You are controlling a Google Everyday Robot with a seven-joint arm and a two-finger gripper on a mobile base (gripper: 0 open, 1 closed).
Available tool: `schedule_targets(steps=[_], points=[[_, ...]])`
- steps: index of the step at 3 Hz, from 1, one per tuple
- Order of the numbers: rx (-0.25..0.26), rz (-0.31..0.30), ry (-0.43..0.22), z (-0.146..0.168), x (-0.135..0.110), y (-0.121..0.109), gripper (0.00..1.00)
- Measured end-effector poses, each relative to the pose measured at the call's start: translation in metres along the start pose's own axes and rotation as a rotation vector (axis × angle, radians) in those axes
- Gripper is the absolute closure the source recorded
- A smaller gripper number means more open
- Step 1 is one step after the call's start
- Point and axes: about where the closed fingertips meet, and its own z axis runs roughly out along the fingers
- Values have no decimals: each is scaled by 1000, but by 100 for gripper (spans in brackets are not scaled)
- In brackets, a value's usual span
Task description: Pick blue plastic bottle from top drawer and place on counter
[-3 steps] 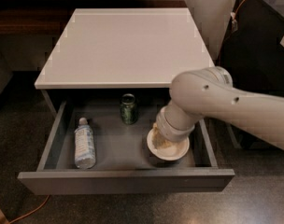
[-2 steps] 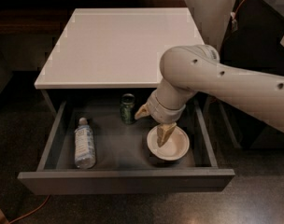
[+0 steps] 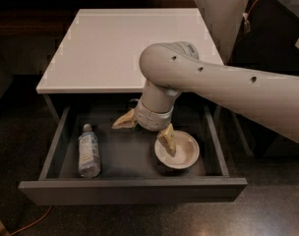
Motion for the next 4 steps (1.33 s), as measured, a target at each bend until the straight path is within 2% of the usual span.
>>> schedule_targets(steps=[1, 2, 4], points=[[0, 0, 0, 0, 0, 0, 0], [-33, -37, 31, 3, 4, -10, 0], [-164, -181, 73, 24, 17, -58, 0]])
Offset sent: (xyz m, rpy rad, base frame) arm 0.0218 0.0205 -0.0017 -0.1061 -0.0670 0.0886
